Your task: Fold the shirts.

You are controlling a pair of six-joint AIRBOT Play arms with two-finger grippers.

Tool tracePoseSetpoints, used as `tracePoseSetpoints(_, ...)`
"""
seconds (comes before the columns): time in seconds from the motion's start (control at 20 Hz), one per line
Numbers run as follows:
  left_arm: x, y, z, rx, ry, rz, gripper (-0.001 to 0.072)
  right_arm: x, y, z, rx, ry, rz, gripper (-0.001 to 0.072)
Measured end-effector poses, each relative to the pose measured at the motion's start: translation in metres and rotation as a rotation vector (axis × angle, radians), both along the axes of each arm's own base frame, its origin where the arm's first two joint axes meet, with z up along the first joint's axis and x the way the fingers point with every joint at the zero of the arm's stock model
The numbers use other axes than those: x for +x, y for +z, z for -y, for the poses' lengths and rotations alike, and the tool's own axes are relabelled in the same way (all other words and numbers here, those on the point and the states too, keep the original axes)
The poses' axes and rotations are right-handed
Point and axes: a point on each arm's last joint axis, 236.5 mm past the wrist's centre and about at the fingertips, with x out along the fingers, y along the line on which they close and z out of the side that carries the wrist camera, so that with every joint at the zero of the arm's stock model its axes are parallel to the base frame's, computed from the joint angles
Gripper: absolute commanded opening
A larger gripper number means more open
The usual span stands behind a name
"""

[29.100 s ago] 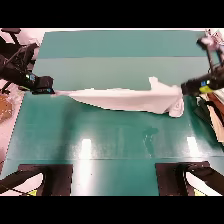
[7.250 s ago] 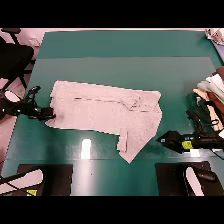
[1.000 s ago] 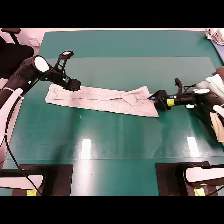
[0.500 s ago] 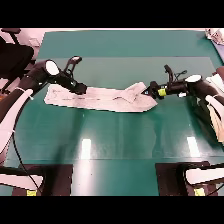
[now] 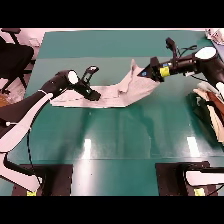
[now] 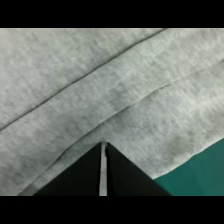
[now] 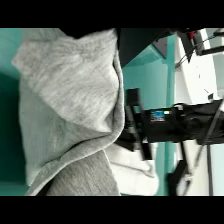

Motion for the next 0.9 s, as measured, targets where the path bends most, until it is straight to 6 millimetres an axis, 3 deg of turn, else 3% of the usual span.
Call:
tracePoseSetpoints(0.35,0.004,-0.009,0.008,-0.011,0.029,-0.001,0.0063,-0.002,0.044,-0.063,0.044,0.074,0.031,0.0014)
tracePoseSetpoints(0.75,-0.003,-0.012,0.008,-0.007,0.033,-0.038,0.0062,0.002,0.065,-0.091,0.079,0.086,-0.019,0.0014)
tracePoseSetpoints(0.9,0.0,0.005,0.007,-0.032,0.074,-0.039,0.0063,-0.001,0.067,-0.098,0.083,0.093,-0.029,0.0014)
